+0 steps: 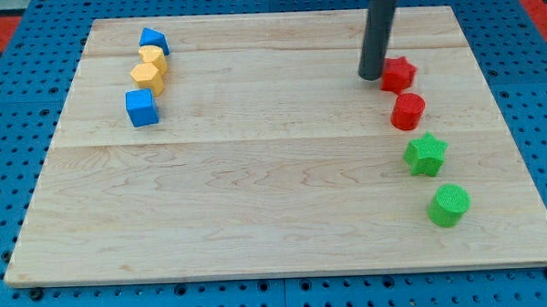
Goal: Keep the blue cube on the top of the red star
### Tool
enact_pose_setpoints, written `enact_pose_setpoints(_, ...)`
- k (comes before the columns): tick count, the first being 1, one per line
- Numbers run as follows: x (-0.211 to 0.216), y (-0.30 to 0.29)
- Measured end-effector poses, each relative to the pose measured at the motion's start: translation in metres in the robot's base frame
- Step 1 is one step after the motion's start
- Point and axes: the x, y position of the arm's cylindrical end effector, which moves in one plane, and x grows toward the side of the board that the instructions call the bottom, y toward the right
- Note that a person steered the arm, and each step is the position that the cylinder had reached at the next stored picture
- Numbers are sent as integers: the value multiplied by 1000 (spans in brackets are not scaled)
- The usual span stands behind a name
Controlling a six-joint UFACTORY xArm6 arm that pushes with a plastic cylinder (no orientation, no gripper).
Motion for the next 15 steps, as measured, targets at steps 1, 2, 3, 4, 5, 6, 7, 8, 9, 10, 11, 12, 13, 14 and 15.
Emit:
enact_pose_setpoints(1, -6, -47)
enact_pose_setpoints(2, -5, -139)
enact_pose_setpoints(3, 83, -172)
enact_pose_setpoints(4, 136, -270)
enact_pose_setpoints(5, 101, -366)
enact_pose_setpoints(6, 62, -380)
enact_pose_setpoints(7, 62, -304)
enact_pose_setpoints(8, 40, -271)
enact_pose_setpoints(9, 8, -267)
enact_pose_setpoints(10, -11, -236)
enact_pose_setpoints(11, -29, -191)
enact_pose_setpoints(12, -54, -179)
enact_pose_setpoints(13, -69, -180)
enact_pose_setpoints(14, -62, -214)
enact_pose_setpoints(15, -12, -233)
